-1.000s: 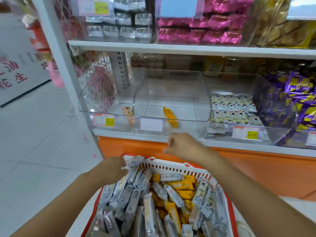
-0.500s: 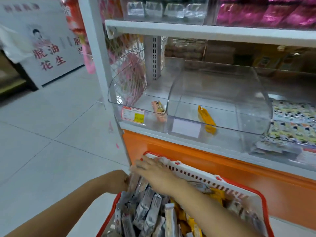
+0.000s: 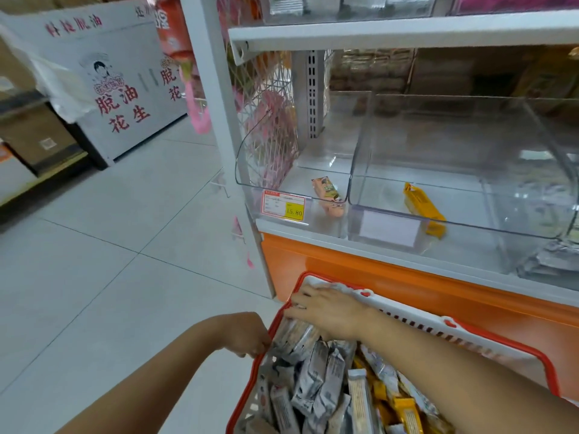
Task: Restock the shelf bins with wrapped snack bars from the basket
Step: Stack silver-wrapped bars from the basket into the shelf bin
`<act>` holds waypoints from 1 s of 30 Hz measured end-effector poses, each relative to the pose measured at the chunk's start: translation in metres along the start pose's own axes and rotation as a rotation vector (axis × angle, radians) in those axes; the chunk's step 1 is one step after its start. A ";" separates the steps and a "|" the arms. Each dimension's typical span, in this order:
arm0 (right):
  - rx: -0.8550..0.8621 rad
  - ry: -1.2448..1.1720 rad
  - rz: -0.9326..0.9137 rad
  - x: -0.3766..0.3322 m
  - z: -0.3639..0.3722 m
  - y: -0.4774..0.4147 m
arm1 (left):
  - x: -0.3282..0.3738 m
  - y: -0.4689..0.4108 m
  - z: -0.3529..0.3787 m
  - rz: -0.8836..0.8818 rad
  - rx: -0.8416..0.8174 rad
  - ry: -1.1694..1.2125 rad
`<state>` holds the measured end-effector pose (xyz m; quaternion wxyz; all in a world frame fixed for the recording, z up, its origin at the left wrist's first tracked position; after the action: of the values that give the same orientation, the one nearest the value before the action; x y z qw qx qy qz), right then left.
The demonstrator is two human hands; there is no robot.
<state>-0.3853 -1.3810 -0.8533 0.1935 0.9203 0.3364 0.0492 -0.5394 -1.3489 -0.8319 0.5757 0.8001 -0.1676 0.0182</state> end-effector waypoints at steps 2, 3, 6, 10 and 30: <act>-0.022 -0.002 0.044 0.003 -0.003 0.007 | 0.000 0.001 0.001 0.027 -0.024 0.030; -0.033 0.016 0.057 0.001 -0.007 0.011 | 0.000 0.004 0.001 0.048 -0.044 0.061; -0.058 -0.083 0.189 0.006 -0.016 0.030 | 0.000 0.014 0.000 0.087 -0.070 0.281; 0.155 -0.261 0.389 0.009 -0.047 0.074 | 0.031 0.036 0.005 0.306 -0.122 0.726; 0.748 -0.107 0.476 -0.032 -0.120 0.271 | 0.195 0.135 0.014 1.238 -0.204 1.186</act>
<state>-0.2743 -1.5520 -0.6359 -0.1521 0.9801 0.0992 -0.0802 -0.3970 -1.4477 -0.6695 0.5237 0.3676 -0.2460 0.7281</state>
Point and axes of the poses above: each hand's wrist, its own y-axis away from the middle knuckle, its own z-axis out of the palm, x = y × z, the point moved 4 cm from there along -y, towards the middle knuckle, and after that the axes turned 15 degrees about -x, right-handed, at the moved point
